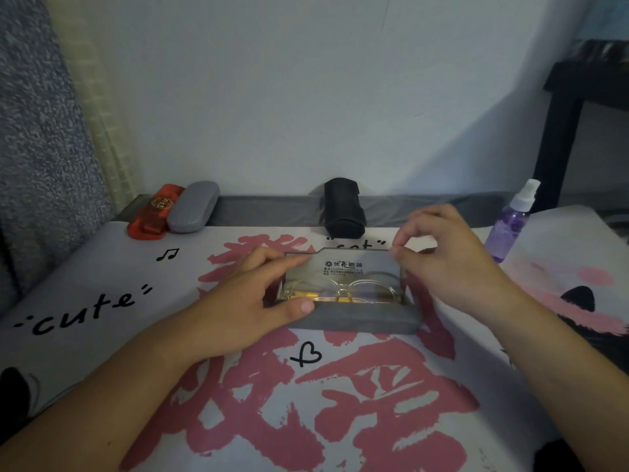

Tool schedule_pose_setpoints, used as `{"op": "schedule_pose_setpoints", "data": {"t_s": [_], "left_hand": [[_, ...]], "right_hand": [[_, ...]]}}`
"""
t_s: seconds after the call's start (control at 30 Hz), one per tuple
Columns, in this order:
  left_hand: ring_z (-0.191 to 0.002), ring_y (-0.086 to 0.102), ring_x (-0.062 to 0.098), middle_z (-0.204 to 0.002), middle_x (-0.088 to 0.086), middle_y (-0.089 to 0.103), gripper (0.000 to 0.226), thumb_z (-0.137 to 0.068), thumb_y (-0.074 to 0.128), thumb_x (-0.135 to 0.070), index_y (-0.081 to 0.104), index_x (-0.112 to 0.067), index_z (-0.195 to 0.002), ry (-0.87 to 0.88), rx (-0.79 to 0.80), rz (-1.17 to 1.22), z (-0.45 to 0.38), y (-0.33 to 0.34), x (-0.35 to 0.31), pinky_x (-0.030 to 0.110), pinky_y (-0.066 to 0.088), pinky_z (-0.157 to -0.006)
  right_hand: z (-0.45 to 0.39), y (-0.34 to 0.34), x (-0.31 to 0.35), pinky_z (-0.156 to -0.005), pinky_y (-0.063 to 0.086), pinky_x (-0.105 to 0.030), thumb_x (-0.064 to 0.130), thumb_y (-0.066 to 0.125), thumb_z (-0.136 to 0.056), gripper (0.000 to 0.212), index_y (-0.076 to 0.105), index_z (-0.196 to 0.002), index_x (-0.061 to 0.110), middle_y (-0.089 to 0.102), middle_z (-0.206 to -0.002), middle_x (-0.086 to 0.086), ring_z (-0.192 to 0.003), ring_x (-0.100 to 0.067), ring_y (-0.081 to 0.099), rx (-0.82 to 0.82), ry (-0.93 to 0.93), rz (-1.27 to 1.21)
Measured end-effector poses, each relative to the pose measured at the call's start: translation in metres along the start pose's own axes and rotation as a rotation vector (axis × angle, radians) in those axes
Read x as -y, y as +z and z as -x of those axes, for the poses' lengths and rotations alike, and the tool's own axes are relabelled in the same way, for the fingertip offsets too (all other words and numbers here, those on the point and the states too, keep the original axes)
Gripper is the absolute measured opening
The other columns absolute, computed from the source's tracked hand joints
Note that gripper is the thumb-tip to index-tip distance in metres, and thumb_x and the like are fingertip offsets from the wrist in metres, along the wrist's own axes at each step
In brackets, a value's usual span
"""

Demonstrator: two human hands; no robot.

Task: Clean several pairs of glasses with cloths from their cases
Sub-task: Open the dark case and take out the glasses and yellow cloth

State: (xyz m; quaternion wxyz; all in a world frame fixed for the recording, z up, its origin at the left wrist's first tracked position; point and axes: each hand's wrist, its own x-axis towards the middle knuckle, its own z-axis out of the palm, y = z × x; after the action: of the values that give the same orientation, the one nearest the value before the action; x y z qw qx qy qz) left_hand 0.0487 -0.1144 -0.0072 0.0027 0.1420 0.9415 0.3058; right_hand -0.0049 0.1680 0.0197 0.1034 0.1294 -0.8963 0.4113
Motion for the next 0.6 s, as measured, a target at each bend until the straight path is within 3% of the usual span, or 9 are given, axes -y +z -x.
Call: {"op": "schedule_pose_setpoints", "data": {"t_s": [0.1, 0.2, 0.33, 0.4, 0.5, 0.6], "left_hand": [[-0.126, 0.029, -0.005, -0.129, -0.029, 0.033, 0.088, -0.074, 0.043, -0.089, 0.034, -0.049, -0.152, -0.041, 0.009, -0.082, -0.002, 0.001, 0.001, 0.023, 0.026, -0.109], [-0.130, 0.024, -0.006, -0.132, -0.028, 0.029, 0.091, -0.070, 0.041, -0.092, 0.036, -0.050, -0.150, -0.052, 0.003, -0.076, -0.002, 0.002, 0.003, 0.022, 0.023, -0.109], [-0.133, 0.027, -0.004, -0.136, -0.024, 0.031, 0.086, -0.070, 0.049, -0.081, 0.041, -0.047, -0.149, -0.065, -0.016, -0.035, -0.001, 0.001, 0.000, 0.022, 0.024, -0.110], [-0.133, 0.028, -0.004, -0.136, -0.023, 0.032, 0.084, -0.071, 0.051, -0.079, 0.043, -0.046, -0.148, -0.065, -0.024, -0.026, 0.000, 0.001, -0.001, 0.021, 0.024, -0.109], [-0.132, 0.030, -0.002, -0.135, -0.021, 0.034, 0.083, -0.071, 0.054, -0.077, 0.045, -0.045, -0.147, -0.068, -0.033, -0.015, -0.001, 0.001, -0.002, 0.021, 0.024, -0.110], [-0.132, 0.032, -0.002, -0.135, -0.021, 0.035, 0.085, -0.071, 0.055, -0.081, 0.046, -0.044, -0.146, -0.065, -0.038, -0.017, -0.002, 0.002, 0.000, 0.021, 0.026, -0.110]], "right_hand": [[0.004, -0.014, 0.008, -0.108, 0.039, -0.035, 0.039, 0.071, -0.089, 0.016, 0.070, -0.074, 0.033, 0.045, -0.136, 0.014, -0.132, -0.018, 0.044, 0.201, -0.034, 0.136], [0.009, -0.017, 0.013, -0.111, 0.024, -0.035, 0.056, 0.057, -0.093, 0.037, 0.064, -0.069, 0.029, 0.034, -0.156, 0.008, -0.148, -0.020, 0.022, 0.402, -0.026, 0.383], [0.009, -0.012, 0.014, -0.121, 0.021, -0.041, 0.076, 0.025, -0.081, 0.063, 0.063, -0.070, 0.028, 0.033, -0.158, 0.007, -0.149, -0.014, 0.016, 0.437, -0.035, 0.452], [0.010, -0.009, 0.016, -0.121, 0.022, -0.041, 0.079, 0.018, -0.078, 0.061, 0.056, -0.065, 0.033, 0.035, -0.157, 0.008, -0.147, -0.014, 0.017, 0.447, -0.076, 0.487], [0.011, -0.009, 0.016, -0.120, 0.020, -0.035, 0.071, 0.034, -0.091, 0.050, 0.056, -0.066, 0.034, 0.031, -0.159, 0.007, -0.147, -0.013, 0.016, 0.497, -0.088, 0.486], [0.012, -0.015, 0.013, -0.116, 0.022, -0.024, 0.053, 0.060, -0.094, 0.030, 0.071, -0.082, 0.028, 0.031, -0.158, 0.008, -0.149, -0.005, 0.018, 0.569, -0.044, 0.326]]}}
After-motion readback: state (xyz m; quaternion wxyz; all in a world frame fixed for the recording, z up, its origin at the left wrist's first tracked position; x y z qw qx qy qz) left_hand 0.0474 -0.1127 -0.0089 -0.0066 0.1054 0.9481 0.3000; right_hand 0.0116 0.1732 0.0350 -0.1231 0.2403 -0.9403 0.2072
